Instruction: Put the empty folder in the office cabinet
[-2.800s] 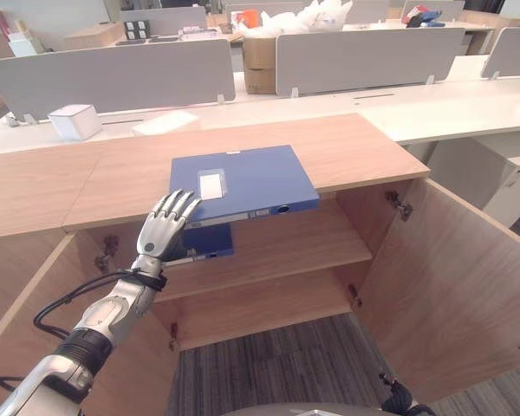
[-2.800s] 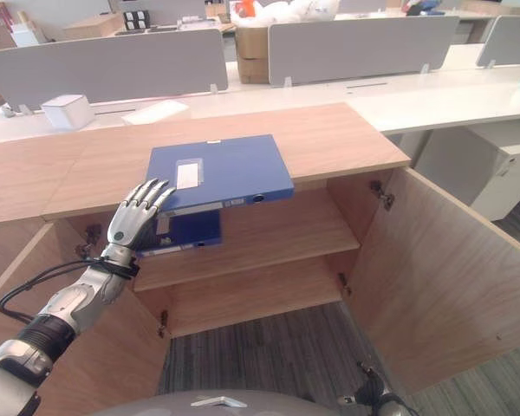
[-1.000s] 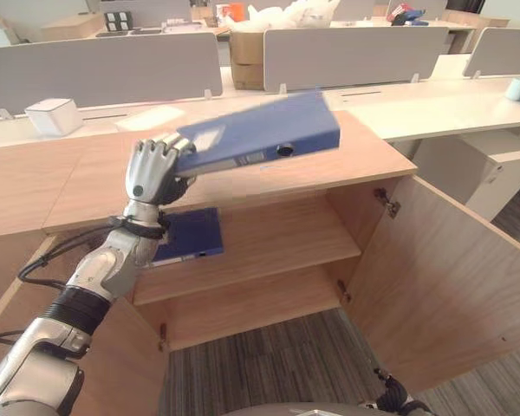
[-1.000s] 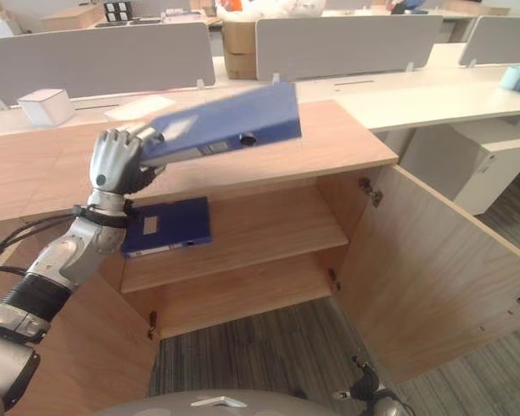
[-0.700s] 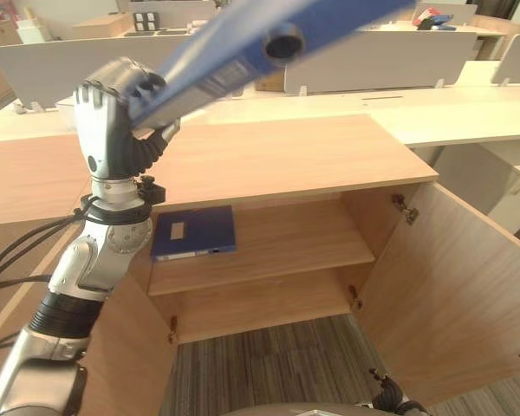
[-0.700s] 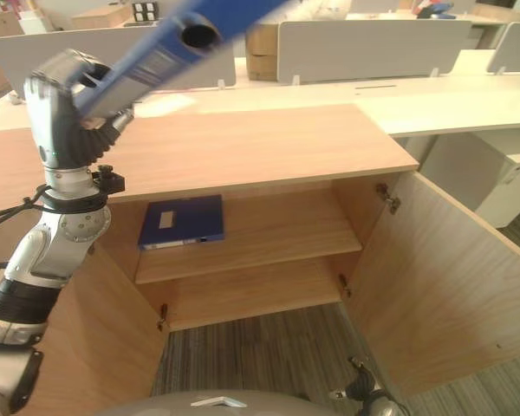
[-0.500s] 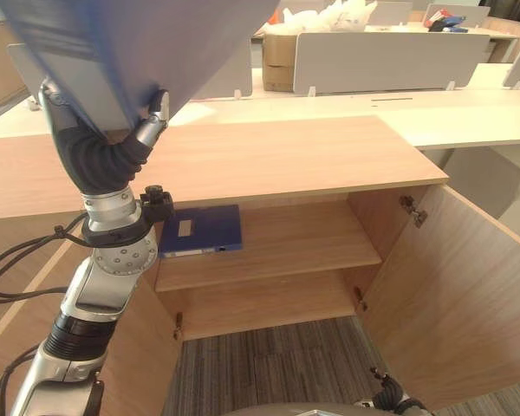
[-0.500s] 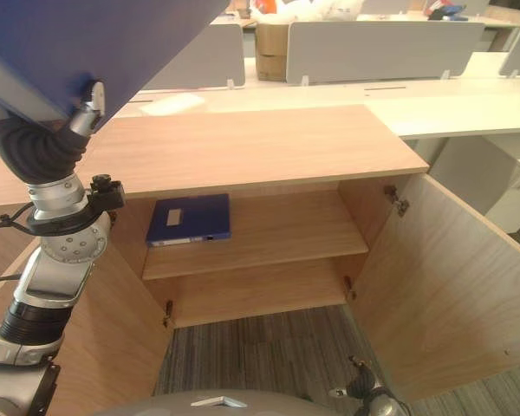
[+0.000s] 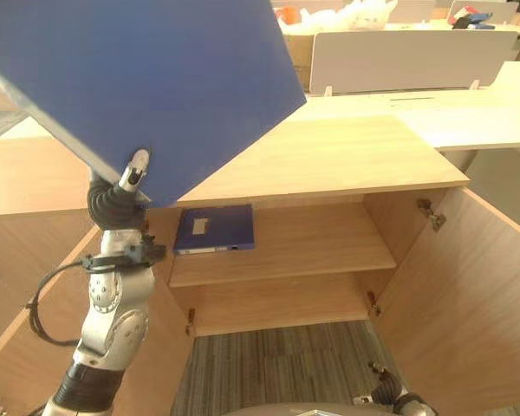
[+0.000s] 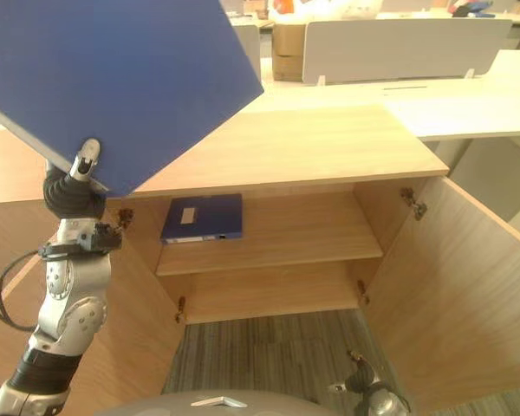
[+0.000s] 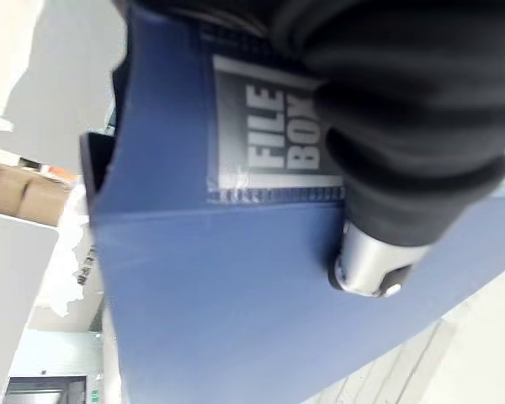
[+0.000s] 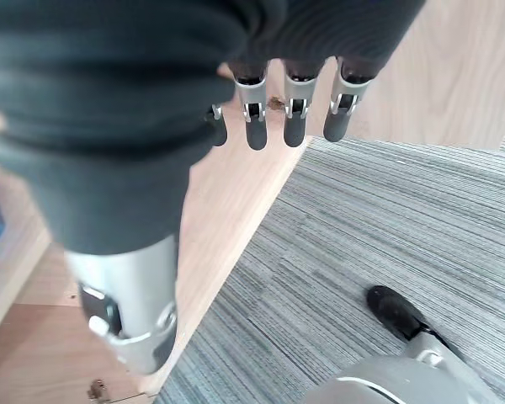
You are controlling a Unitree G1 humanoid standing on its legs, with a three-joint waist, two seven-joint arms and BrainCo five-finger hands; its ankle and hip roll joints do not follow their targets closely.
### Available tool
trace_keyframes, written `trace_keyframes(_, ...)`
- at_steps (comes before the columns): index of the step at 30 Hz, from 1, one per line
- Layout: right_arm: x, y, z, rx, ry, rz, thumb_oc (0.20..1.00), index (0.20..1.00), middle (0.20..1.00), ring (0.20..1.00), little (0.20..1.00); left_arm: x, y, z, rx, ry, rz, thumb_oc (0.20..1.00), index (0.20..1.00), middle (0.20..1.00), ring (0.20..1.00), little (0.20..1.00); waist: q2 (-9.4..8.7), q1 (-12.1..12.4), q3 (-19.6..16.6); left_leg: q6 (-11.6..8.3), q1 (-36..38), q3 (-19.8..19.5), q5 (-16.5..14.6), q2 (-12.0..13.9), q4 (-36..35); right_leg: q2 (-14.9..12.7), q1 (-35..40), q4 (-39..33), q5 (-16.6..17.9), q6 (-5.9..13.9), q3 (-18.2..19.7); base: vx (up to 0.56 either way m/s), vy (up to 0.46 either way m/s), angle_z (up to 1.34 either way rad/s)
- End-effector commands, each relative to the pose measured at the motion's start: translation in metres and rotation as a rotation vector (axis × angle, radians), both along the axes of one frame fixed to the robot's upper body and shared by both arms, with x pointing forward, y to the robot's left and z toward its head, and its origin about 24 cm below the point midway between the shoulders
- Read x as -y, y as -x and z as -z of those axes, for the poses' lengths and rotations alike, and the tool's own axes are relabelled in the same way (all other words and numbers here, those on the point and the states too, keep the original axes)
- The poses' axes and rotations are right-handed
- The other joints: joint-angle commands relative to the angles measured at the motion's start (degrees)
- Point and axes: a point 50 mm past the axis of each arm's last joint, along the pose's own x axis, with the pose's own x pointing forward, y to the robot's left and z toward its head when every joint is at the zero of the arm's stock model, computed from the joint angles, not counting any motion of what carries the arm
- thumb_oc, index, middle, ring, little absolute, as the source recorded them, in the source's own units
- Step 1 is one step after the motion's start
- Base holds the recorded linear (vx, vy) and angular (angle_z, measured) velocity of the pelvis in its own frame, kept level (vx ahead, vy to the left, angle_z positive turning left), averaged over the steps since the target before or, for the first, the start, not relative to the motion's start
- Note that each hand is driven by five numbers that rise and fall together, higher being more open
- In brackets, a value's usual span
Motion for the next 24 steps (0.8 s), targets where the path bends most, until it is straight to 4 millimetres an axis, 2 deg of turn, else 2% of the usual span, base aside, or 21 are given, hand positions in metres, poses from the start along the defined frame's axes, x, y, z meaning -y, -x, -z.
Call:
trace_keyframes(1, 0.005, -0.036, -0.017, 0.152, 0.012, -0.029, 1.000, 1.000, 1.000, 1.000, 1.000, 0.000, -0.007, -0.019, 0.071, 0.008, 0.114, 0.200, 0.200, 0.200, 0.200, 0.200, -2.57, 0.0, -0.5, -0.01, -0.3, -4.5, -3.1, 0.6, 0.1, -4.6, 0.4, 0.6, -0.1, 4.62, -0.8, 0.00, 0.000, 0.00)
trace_keyframes(3, 0.005, -0.042, -0.023, 0.188, 0.003, -0.038, 1.000, 1.000, 1.000, 1.000, 1.000, 0.000, -0.005, -0.013, 0.040, 0.018, 0.132, 0.200, 0.200, 0.200, 0.200, 0.200, -2.57, 0.0, -0.5, 0.04, -0.3, -4.4, -3.1, 0.6, 0.1, -4.6, 0.4, 0.6, 0.0, 4.65, -0.7, 0.00, 0.000, 0.00)
trace_keyframes(4, 0.004, -0.062, -0.045, 0.311, -0.034, -0.058, 1.000, 1.000, 1.000, 1.000, 1.000, -0.005, -0.001, 0.000, -0.030, 0.027, 0.146, 0.200, 0.200, 0.200, 0.200, 0.200, -2.63, 0.1, 0.0, 0.15, -0.2, -4.3, -3.1, 0.5, 0.1, -4.7, 0.5, 0.6, 0.0, 4.74, -0.6, -0.02, 0.019, 0.04)
trace_keyframes(5, 0.005, -0.066, -0.054, 0.353, -0.051, -0.058, 1.000, 1.000, 1.000, 1.000, 1.000, -0.009, 0.001, 0.007, -0.070, 0.026, 0.147, 0.200, 0.200, 0.200, 0.200, 0.200, -2.66, 0.1, 0.1, 0.22, -0.3, -4.3, -3.0, 0.4, 0.1, -4.8, 0.3, 0.7, 0.1, 4.77, -0.6, -0.02, 0.019, 0.04)
trace_keyframes(6, 0.005, -0.066, -0.054, 0.353, -0.051, -0.058, 1.000, 1.000, 1.000, 1.000, 1.000, -0.009, 0.001, 0.007, -0.070, 0.026, 0.147, 0.200, 0.200, 0.200, 0.200, 0.200, -2.66, 0.1, 0.1, 0.22, -0.3, -4.3, -3.0, 0.4, 0.1, -4.8, 0.3, 0.7, 0.1, 4.77, -0.6, 0.00, 0.000, 0.00)
trace_keyframes(7, 0.008, -0.073, -0.066, 0.407, -0.074, -0.044, 1.000, 1.000, 1.000, 1.000, 1.000, -0.013, 0.004, 0.015, -0.114, 0.018, 0.141, 0.200, 0.200, 0.200, 0.200, 0.200, -2.67, 0.1, 0.2, 0.30, -0.4, -4.3, -3.0, 0.4, 0.1, -4.8, 0.2, 0.7, 0.1, 4.83, -0.6, -0.02, 0.027, -0.03)
trace_keyframes(8, 0.010, -0.089, -0.096, 0.537, -0.151, -0.035, 1.000, 1.000, 1.000, 1.000, 1.000, -0.020, 0.010, 0.033, -0.211, -0.008, 0.143, 0.200, 0.200, 0.200, 0.200, 0.200, -2.80, 0.2, 0.6, 0.48, -0.5, -4.3, -2.9, 0.2, 0.1, -4.9, 0.1, 0.8, 0.2, 4.91, -0.6, 0.00, 0.000, 0.00)
trace_keyframes(9, 0.010, -0.089, -0.096, 0.536, -0.151, -0.034, 1.000, 1.000, 1.000, 1.000, 1.000, -0.020, 0.010, 0.033, -0.211, -0.008, 0.144, 0.200, 0.200, 0.200, 0.200, 0.200, -2.78, 0.2, 0.5, 0.49, -0.5, -4.3, -2.9, 0.2, 0.1, -4.9, 0.1, 0.8, 0.2, 4.92, -0.6, 0.00, 0.000, 0.00)
trace_keyframes(10, 0.010, -0.099, -0.119, 0.622, -0.200, -0.057, 1.000, 1.000, 1.000, 1.000, 1.000, -0.026, 0.014, 0.041, -0.260, -0.041, 0.140, 0.200, 0.200, 0.200, 0.200, 0.200, -2.96, 0.2, 0.7, 0.57, -0.5, -4.3, -2.9, 0.2, 0.1, -5.0, 0.0, 0.8, 0.2, 4.97, -0.6, 0.00, 0.000, 0.00)
trace_keyframes(12, 0.010, -0.106, -0.138, 0.686, -0.257, -0.063, 1.000, 1.000, 1.000, 1.000, 1.000, -0.032, 0.016, 0.049, -0.297, -0.084, 0.132, 0.200, 0.200, 0.200, 0.200, 0.200, -3.07, 0.4, 0.7, 0.60, -0.5, -4.2, -2.9, 0.1, 0.1, -5.1, 0.0, 0.9, 0.2, 5.04, -0.6, 0.00, 0.000, 0.00)
trace_keyframes(13, 0.010, -0.106, -0.138, 0.686, -0.257, -0.063, 1.000, 1.000, 1.000, 1.000, 1.000, -0.032, 0.016, 0.049, -0.297, -0.084, 0.132, 0.200, 0.200, 0.200, 0.200, 0.200, -3.07, 0.4, 0.7, 0.60, -0.5, -4.2, -2.9, 0.1, 0.1, -5.1, 0.0, 0.9, 0.2, 5.04, -0.6, 0.00, 0.000, 0.00)
trace_keyframes(14, 0.007, -0.112, -0.155, 0.739, -0.305, -0.088, 1.000, 1.000, 1.000, 1.000, 1.000, -0.034, 0.017, 0.054, -0.326, -0.117, 0.143, 0.200, 0.200, 0.200, 0.200, 0.200, -3.21, 0.5, 0.6, 0.60, -0.5, -4.2, -2.8, 0.2, 0.1, -5.1, -0.1, 0.9, 0.2, 5.05, -0.6, 0.00, 0.000, 0.00)
trace_keyframes(16, 0.005, -0.114, -0.162, 0.762, -0.337, -0.089, 1.000, 1.000, 1.000, 1.000, 1.000, -0.035, 0.018, 0.056, -0.334, -0.132, 0.148, 0.200, 0.200, 0.200, 0.200, 0.200, -3.24, 0.5, 0.6, 0.61, -0.6, -4.1, -2.8, 0.1, 0.1, -5.1, -0.1, 0.9, 0.2, 5.05, -0.5, 0.00, 0.000, 0.00)
trace_keyframes(18, 0.000, -0.118, -0.180, 0.810, -0.419, -0.115, 1.000, 1.000, 1.000, 1.000, 1.000, -0.036, 0.019, 0.057, -0.345, -0.169, 0.180, 0.200, 0.200, 0.200, 0.200, 0.200, -3.36, 0.6, 0.6, 0.56, -0.6, -4.1, -2.8, 0.2, 0.1, -5.1, -0.2, 0.9, 0.2, 5.06, -0.6, 0.00, 0.000, 0.00)
trace_keyframes(19, -0.007, -0.119, -0.196, 0.841, -0.495, -0.156, 1.000, 1.000, 1.000, 1.000, 1.000, -0.036, 0.020, 0.057, -0.353, -0.197, 0.216, 0.200, 0.200, 0.200, 0.200, 0.200, -3.46, 0.6, 0.5, 0.49, -0.6, -4.0, -2.7, 0.3, 0.1, -5.1, -0.2, 0.9, 0.2, 5.13, -0.5, 0.00, 0.000, 0.00)
trace_keyframes(22, -0.010, -0.119, -0.205, 0.852, -0.560, -0.175, 1.000, 1.000, 1.000, 1.000, 1.000, -0.038, 0.021, 0.058, -0.360, -0.222, 0.242, 0.200, 0.200, 0.200, 0.200, 0.200, -3.49, 0.6, 0.4, 0.42, -0.6, -3.9, -2.6, 0.3, 0.1, -5.2, -0.3, 1.0, 0.3, 5.22, -0.5, 0.00, 0.000, 0.00)
trace_keyframes(24, -0.016, -0.120, -0.220, 0.876, -0.637, -0.202, 1.000, 1.000, 1.000, 1.000, 1.000, -0.041, 0.021, 0.055, -0.361, -0.276, 0.253, 0.200, 0.200, 0.200, 0.200, 0.200, -3.52, 0.6, 0.2, 0.31, -0.6, -3.8, -2.6, 0.4, 0.1, -5.2, -0.3, 0.9, 0.3, 5.26, -0.6, 0.00, 0.000, 0.00)
